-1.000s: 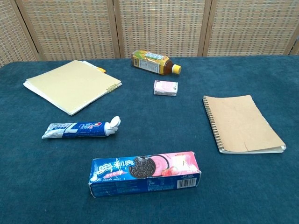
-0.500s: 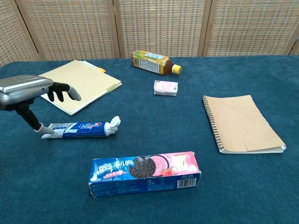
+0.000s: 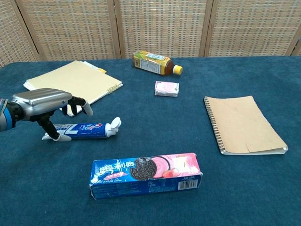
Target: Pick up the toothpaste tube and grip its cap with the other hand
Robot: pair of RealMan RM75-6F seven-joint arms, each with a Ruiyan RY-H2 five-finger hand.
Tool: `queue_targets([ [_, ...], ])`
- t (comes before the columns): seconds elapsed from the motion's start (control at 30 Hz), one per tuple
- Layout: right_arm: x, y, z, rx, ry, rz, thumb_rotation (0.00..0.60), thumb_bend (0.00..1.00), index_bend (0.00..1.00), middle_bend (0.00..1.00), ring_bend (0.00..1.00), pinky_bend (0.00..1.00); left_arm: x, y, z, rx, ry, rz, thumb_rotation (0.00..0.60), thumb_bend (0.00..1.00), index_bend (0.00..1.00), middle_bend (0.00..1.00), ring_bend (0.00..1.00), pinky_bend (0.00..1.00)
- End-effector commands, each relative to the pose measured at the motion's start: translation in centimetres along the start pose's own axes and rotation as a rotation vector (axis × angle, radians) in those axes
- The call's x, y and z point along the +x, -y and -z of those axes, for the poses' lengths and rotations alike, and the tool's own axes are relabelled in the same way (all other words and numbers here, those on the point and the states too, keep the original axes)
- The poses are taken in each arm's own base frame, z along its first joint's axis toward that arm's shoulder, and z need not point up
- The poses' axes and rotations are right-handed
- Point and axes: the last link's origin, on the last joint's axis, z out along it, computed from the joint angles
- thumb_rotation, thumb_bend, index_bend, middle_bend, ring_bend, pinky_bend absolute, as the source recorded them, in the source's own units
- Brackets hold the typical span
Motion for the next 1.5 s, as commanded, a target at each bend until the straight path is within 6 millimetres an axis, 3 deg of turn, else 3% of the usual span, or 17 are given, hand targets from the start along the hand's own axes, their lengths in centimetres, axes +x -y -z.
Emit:
queue_targets([
  [0.03, 0.1, -0.1, 0.0, -0.003, -0.002, -0.002, 0.6, 0.0, 0.0, 0.0, 0.0, 0.0, -0.2, 0.1, -0.4, 0.007, 0.008, -0.003, 0.6, 0.27, 0.31, 0.3, 0.33, 0.37],
  [0.37, 0.1, -0.2, -0.1, -0.006, 0.0, -0.01, 0.6, 0.0, 0.0, 0.0, 0.0, 0.0, -0.8, 0.2, -0.7, 0.015, 0.032, 0.028, 0.6, 0.27, 0.35, 0.33, 0.36, 0.39],
  [0.57, 0.2, -0.4, -0.1, -0.014, 0.001, -0.016, 0.6, 0.0, 0.0, 0.0, 0.0, 0.0, -1.0, 0.1, -0.7, 0.018, 0.02, 0.026, 0.6, 0.34, 0.51, 0.48, 0.47, 0.48],
  [0.73, 0.1, -0.4, -0.2, -0.016, 0.005, -0.019, 0.6, 0.0, 0.0, 0.0, 0.0, 0.0, -1.0, 0.1, -0.7, 0.024, 0.016, 0.032, 0.6, 0.4, 0.57, 0.52, 0.51, 0.53],
  [1.03, -0.2, 0.0, -1.0, 0.014, 0.026, -0.064, 0.6, 0.0, 0.0, 0.0, 0.0, 0.0, 0.8, 1.0, 0.1, 0.046, -0.071, 0.171, 0.6, 0.45, 0.59, 0.53, 0.52, 0.53],
  [1.07, -0.2, 0.1, -1.4, 0.019, 0.038, -0.066, 0.582, 0.0, 0.0, 0.0, 0.0, 0.0, 1.3, 1.2, 0.2, 0.046, -0.09, 0.185, 0.6, 0.45, 0.59, 0.54, 0.52, 0.53],
  [1.2, 1.2, 1.4, -2.9, 0.089, 0.029, -0.17, 0.339, 0.0, 0.0, 0.0, 0.0, 0.0, 2.6, 1.6, 0.5, 0.039, -0.159, 0.24, 0.6, 0.45, 0.62, 0.56, 0.54, 0.53],
  [1.4, 2.9, 2.9, -5.4, 0.118, 0.128, -0.343, 0.216, 0.0, 0.08, 0.0, 0.0, 0.0, 3.5, 1.4, 0.2, 0.024, -0.207, 0.324, 0.6, 0.45, 0.62, 0.56, 0.54, 0.53],
  [1.5, 3.7, 4.0, -7.3, 0.123, 0.173, -0.402, 0.186, 0.0, 0.09, 0.0, 0.0, 0.0, 4.0, 0.7, -0.5, 0.007, -0.217, 0.373, 0.6, 0.45, 0.62, 0.56, 0.54, 0.53],
])
